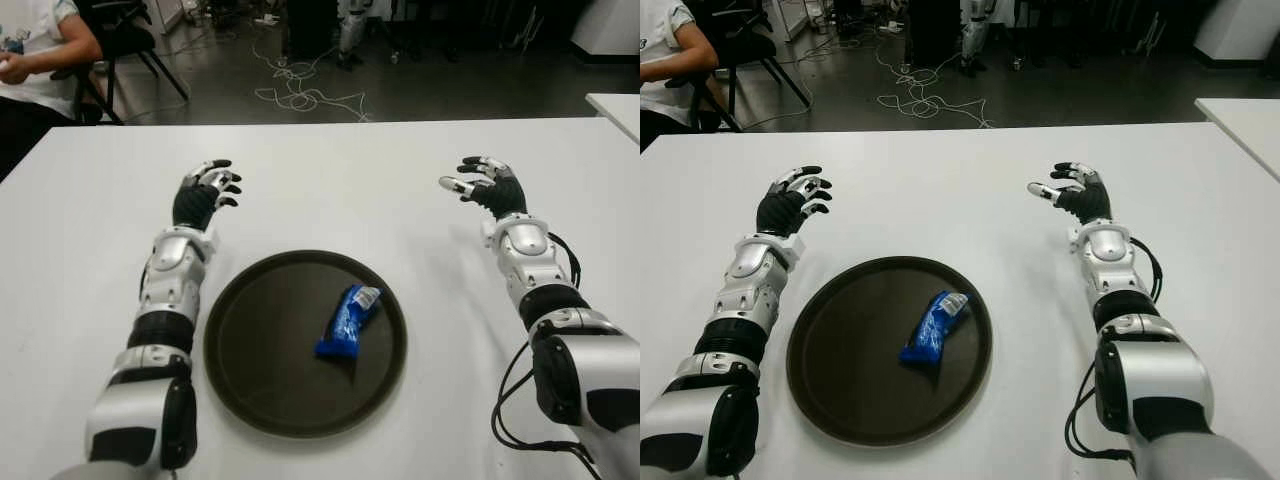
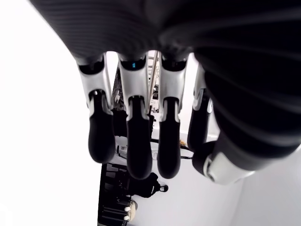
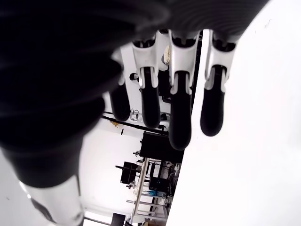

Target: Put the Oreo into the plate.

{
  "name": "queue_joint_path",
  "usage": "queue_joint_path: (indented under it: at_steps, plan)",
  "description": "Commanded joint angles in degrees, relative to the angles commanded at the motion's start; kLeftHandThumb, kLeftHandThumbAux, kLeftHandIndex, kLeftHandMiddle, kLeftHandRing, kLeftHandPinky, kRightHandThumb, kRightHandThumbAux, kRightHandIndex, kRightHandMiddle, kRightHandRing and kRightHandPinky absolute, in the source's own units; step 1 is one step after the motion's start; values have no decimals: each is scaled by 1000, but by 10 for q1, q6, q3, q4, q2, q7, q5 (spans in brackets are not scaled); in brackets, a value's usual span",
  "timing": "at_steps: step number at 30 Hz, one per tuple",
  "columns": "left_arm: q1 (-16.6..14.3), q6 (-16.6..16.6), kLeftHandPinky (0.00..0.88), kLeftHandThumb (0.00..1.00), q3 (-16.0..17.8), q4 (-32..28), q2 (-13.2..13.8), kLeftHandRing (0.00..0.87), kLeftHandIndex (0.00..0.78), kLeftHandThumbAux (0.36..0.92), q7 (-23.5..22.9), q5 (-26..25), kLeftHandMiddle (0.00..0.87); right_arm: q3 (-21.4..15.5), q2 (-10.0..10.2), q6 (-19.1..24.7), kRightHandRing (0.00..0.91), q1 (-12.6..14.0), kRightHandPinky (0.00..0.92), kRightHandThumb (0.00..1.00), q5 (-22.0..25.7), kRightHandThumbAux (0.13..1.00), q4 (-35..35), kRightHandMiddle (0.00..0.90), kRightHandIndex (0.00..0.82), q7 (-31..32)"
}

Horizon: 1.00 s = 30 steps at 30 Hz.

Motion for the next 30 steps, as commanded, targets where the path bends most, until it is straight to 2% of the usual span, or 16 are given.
queue_joint_path:
  at_steps: [11, 20, 22, 24, 30]
  plan:
    - [-4, -3, 586, 818, 1, 10, 2, 528, 348, 689, -3, -1, 509, -7, 2, -5, 476, 0, 497, 0, 4, 804, -5, 439, 340, -2]
    - [1, -1, 591, 818, -1, -1, 1, 525, 347, 690, -6, 0, 509, -31, 7, -8, 489, 3, 527, 46, 34, 803, -33, 450, 332, 19]
    - [2, 2, 590, 818, 0, -4, 0, 525, 347, 690, -4, -1, 508, -33, 9, 0, 488, 9, 529, 50, 40, 799, -67, 447, 328, 19]
    - [-3, 1, 585, 818, 3, 7, 4, 522, 348, 690, -2, -1, 507, -36, 10, 31, 490, 37, 531, 40, 56, 792, -164, 445, 320, 21]
    - [-5, -3, 584, 818, 6, 16, 8, 520, 353, 689, -1, 0, 504, -49, 13, 67, 511, 73, 540, 3, 79, 789, -241, 467, 324, 22]
